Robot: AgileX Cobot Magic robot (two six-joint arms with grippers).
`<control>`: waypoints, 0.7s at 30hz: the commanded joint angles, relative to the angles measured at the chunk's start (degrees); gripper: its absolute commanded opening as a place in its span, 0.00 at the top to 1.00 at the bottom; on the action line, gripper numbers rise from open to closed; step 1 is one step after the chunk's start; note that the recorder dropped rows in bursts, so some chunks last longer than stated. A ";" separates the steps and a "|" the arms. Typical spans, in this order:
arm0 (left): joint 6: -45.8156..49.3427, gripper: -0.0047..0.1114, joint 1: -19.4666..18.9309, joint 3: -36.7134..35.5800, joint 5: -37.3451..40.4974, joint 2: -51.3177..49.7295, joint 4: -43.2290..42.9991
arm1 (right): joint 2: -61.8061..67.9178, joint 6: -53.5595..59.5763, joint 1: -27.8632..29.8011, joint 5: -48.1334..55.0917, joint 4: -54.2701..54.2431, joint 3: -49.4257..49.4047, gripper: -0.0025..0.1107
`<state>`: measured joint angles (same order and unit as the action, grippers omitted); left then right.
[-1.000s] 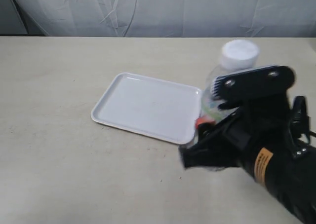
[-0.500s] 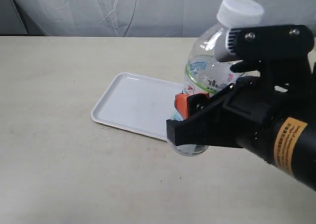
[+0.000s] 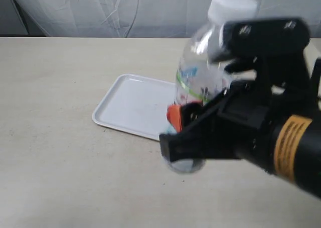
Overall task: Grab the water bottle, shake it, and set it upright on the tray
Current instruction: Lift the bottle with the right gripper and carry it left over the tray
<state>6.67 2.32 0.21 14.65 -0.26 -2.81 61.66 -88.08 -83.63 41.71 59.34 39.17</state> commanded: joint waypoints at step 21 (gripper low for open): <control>-0.14 0.96 0.02 -0.21 -0.49 0.26 0.16 | -3.11 9.66 0.28 -10.96 7.56 -2.81 0.98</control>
<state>6.67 2.32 0.21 14.65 -0.26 -2.81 59.19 -86.68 -82.91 47.89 61.54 35.75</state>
